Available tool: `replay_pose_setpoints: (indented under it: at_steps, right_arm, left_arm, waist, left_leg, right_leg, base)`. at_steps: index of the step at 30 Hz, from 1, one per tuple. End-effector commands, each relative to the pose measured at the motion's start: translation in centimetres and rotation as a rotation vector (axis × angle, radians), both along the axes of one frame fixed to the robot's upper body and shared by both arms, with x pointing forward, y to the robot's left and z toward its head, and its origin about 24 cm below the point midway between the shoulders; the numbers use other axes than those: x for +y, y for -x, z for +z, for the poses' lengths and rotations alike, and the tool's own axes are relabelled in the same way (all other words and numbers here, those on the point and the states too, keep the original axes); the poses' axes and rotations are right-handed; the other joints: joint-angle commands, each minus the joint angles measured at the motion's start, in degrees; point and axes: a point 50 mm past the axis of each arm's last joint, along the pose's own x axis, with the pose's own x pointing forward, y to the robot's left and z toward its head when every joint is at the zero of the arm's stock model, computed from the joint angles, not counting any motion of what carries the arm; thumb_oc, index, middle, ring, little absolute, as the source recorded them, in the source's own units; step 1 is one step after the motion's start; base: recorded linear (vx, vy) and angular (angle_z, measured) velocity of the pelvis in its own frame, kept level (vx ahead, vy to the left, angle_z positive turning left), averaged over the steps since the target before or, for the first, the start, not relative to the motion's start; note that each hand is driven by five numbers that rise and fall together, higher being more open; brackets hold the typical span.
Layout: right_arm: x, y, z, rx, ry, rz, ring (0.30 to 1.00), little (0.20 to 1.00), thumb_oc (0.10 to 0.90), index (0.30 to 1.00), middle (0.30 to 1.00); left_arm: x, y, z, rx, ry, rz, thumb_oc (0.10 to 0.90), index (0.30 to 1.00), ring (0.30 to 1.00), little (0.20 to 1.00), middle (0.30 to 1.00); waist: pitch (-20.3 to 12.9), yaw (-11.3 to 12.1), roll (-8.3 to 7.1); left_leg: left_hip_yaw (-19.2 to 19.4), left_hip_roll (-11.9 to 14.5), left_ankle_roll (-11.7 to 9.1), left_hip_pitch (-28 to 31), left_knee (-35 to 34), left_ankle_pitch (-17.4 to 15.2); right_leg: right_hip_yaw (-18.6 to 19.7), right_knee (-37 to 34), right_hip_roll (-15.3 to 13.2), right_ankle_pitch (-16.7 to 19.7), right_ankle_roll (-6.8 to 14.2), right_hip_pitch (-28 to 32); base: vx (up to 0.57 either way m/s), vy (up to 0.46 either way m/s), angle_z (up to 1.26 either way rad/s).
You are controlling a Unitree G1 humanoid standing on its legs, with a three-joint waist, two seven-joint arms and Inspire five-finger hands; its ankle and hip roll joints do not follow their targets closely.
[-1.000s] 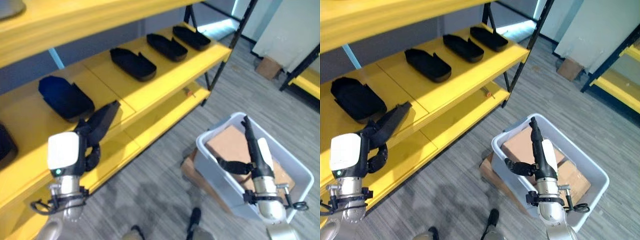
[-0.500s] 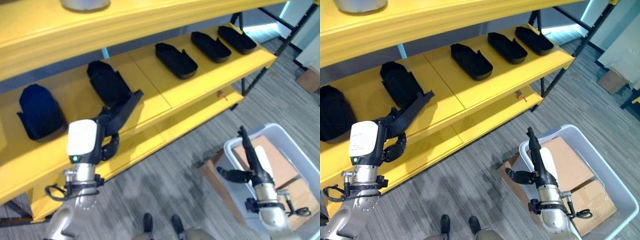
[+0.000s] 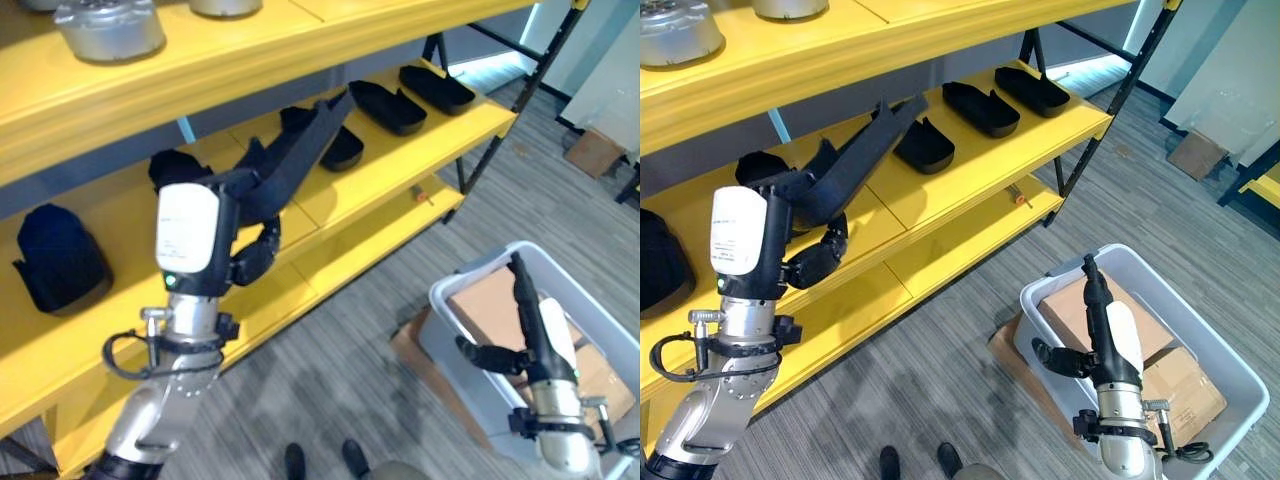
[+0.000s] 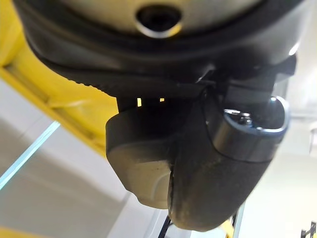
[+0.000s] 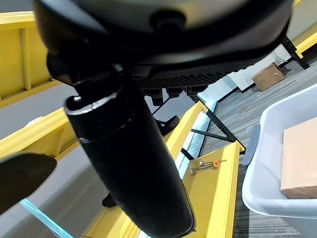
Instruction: Move parts from the plastic box to the shelf.
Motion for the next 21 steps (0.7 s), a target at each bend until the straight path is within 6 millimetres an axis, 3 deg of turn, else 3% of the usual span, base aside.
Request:
replay_pose_setpoints:
  at_steps: [1, 6, 11, 21]
  right_arm:
    - [0.0, -0.4, 4.6, -0.262, 0.091, 0.051, 1.000, 1.000, 0.900, 1.000, 1.000]
    - [0.0, -0.2, 4.5, -0.257, 0.098, 0.054, 1.000, 1.000, 0.900, 1.000, 1.000]
    - [-0.1, -0.3, 4.4, -0.248, 0.099, 0.053, 1.000, 1.000, 0.900, 1.000, 1.000]
    - [0.0, -1.5, 3.9, -0.227, 0.058, 0.058, 1.000, 1.000, 0.900, 1.000, 1.000]
  left_arm:
    - [-0.9, 1.0, 5.6, -0.371, 0.059, -0.067, 0.400, 0.300, 0.300, 0.300, 0.300]
    - [-0.1, 0.6, 5.8, -0.394, -0.039, 0.016, 0.400, 0.300, 0.300, 0.300, 0.300]
    - [2.0, 0.3, 4.7, -0.320, -0.185, 0.146, 0.400, 0.300, 0.300, 0.300, 0.300]
    - [7.9, 1.2, 0.6, -0.052, -0.332, 0.400, 0.400, 0.300, 0.300, 0.300, 0.300]
  waist:
    - [-9.29, -1.15, 1.49]
    - [-9.52, -0.95, 1.47]
    - [-9.22, 0.17, 1.54]
    - [-8.11, 2.84, 1.72]
  left_leg:
    - [2.78, -1.78, 1.13, 0.55, 0.55, -3.68]
    - [2.93, -1.59, 1.17, 1.54, 0.06, -3.93]
    - [2.39, -1.61, 1.21, 1.94, -0.17, -3.98]
    - [0.27, -2.15, 1.27, 1.86, -0.34, -3.55]
  right_leg:
    - [0.99, 3.75, 4.87, -4.87, 1.07, -3.21]
    - [0.96, 4.01, 4.69, -5.30, 1.09, -2.60]
    - [0.38, 4.05, 4.38, -5.63, 1.11, -2.33]
    - [-1.82, 2.82, 3.58, -5.66, 1.03, -1.53]
  base:
    - [0.05, 0.007, 0.02]
    - [0.03, 0.005, 0.00]
    - [0.00, 0.000, 0.00]
    - [0.00, 0.001, 0.12]
